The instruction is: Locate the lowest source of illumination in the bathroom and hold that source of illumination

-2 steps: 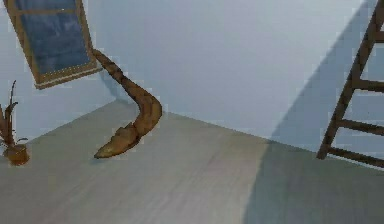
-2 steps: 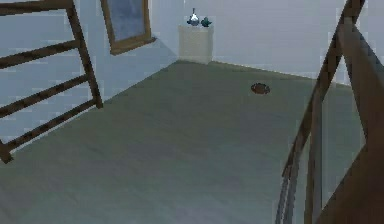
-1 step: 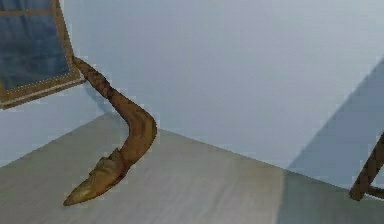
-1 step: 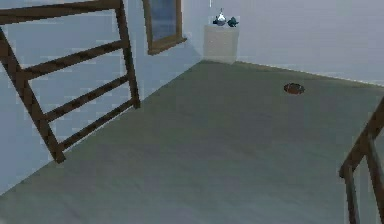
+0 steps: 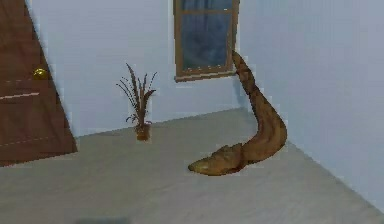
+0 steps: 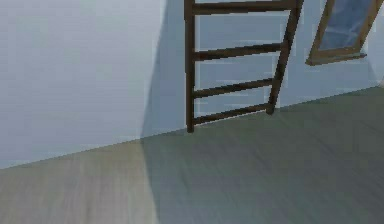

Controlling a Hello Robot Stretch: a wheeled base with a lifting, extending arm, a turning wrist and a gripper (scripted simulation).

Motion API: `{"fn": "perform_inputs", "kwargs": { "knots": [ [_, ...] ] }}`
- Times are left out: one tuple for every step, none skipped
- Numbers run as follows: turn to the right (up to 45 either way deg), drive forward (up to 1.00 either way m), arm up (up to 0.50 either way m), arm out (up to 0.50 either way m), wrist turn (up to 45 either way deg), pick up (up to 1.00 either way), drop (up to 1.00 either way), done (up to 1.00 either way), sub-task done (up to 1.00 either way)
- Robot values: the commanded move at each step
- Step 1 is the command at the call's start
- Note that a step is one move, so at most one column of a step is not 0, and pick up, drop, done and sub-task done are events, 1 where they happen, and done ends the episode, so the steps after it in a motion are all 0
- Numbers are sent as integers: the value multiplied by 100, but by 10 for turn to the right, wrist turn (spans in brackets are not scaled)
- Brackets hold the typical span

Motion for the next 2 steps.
{"fn": "perform_inputs", "kwargs": {
  "knots": [
    [0,50,0,0,0,0,0,0,0],
    [-450,0,0,0,0,0,0,0,0]
  ]
}}
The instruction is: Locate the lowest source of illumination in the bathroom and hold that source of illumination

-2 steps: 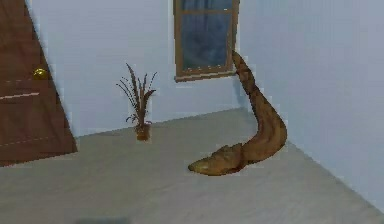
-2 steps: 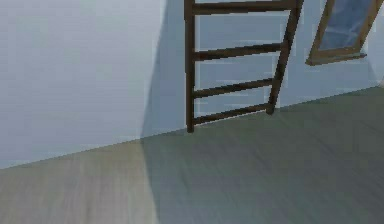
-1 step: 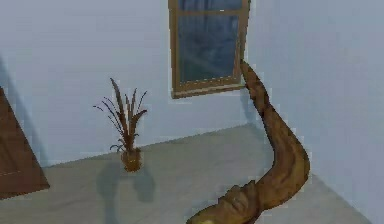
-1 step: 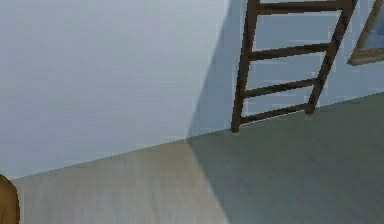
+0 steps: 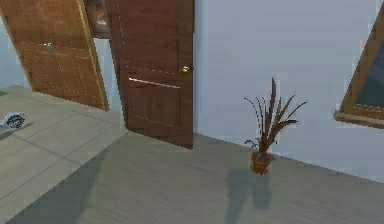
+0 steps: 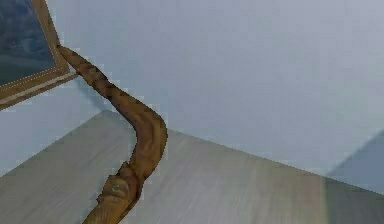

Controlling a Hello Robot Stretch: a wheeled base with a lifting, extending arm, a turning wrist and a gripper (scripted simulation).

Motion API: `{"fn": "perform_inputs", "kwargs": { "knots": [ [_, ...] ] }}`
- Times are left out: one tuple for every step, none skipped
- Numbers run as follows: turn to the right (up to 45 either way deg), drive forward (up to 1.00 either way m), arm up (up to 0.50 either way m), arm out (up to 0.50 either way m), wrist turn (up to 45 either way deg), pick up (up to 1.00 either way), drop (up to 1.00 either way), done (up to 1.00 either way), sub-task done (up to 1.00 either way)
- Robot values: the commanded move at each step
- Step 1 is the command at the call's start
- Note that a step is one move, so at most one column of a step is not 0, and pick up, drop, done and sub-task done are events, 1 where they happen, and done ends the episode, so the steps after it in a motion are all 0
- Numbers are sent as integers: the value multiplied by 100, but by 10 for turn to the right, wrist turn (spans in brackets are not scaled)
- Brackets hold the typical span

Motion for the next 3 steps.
{"fn": "perform_inputs", "kwargs": {
  "knots": [
    [-240,0,0,0,0,0,0,0,0],
    [0,80,0,0,0,0,0,0,0],
    [-390,0,0,0,0,0,0,0,0]
  ]
}}
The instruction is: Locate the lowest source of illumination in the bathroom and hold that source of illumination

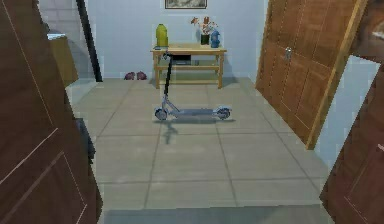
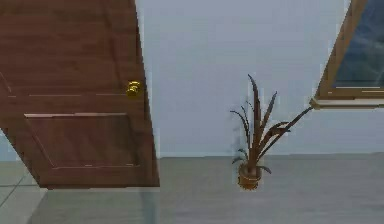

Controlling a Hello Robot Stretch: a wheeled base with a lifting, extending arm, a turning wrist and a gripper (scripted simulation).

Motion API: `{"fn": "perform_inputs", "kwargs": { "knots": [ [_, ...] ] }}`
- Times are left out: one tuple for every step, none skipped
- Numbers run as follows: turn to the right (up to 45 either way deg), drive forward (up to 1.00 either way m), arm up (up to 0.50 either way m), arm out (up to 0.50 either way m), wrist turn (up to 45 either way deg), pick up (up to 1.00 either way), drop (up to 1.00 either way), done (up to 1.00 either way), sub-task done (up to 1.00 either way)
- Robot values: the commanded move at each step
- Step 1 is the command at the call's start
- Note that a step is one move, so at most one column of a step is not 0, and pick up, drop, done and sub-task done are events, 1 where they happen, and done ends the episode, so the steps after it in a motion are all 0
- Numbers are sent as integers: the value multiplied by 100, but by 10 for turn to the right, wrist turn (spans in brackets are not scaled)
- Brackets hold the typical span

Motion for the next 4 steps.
{"fn": "perform_inputs", "kwargs": {
  "knots": [
    [0,50,0,0,0,0,0,0,0],
    [-150,0,0,0,0,0,0,0,0],
    [0,75,0,0,0,0,0,0,0],
    [-330,0,0,0,0,0,0,0,0]
  ]
}}
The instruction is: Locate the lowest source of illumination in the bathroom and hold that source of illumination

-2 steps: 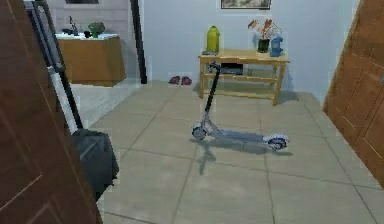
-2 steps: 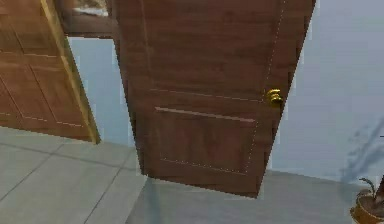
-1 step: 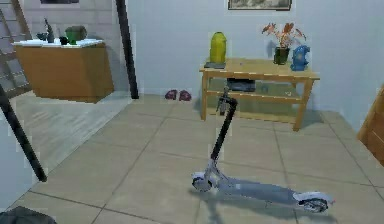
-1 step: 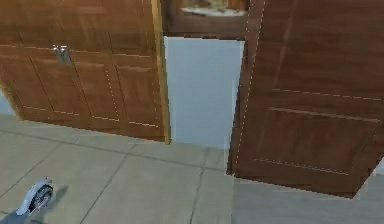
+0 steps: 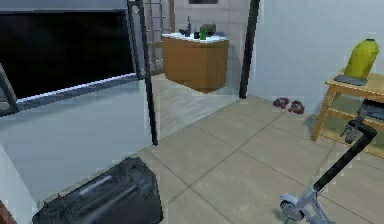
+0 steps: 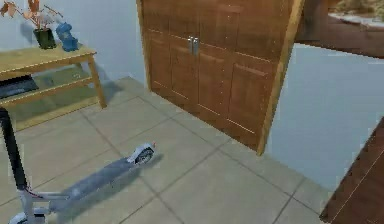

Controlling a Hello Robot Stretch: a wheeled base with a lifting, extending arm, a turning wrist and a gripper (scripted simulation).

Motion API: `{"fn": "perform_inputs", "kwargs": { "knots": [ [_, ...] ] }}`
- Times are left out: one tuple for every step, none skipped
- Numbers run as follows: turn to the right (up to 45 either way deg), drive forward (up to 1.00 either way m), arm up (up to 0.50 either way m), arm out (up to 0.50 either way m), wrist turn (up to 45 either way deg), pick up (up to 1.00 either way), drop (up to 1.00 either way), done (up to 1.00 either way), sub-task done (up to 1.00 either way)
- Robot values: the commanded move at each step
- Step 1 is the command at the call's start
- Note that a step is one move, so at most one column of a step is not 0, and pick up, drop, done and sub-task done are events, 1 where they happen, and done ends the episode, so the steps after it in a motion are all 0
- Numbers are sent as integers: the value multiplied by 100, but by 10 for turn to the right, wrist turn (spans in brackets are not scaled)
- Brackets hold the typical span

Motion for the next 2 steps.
{"fn": "perform_inputs", "kwargs": {
  "knots": [
    [0,100,0,0,0,0,0,0,0],
    [-180,0,0,0,0,0,0,0,0]
  ]
}}
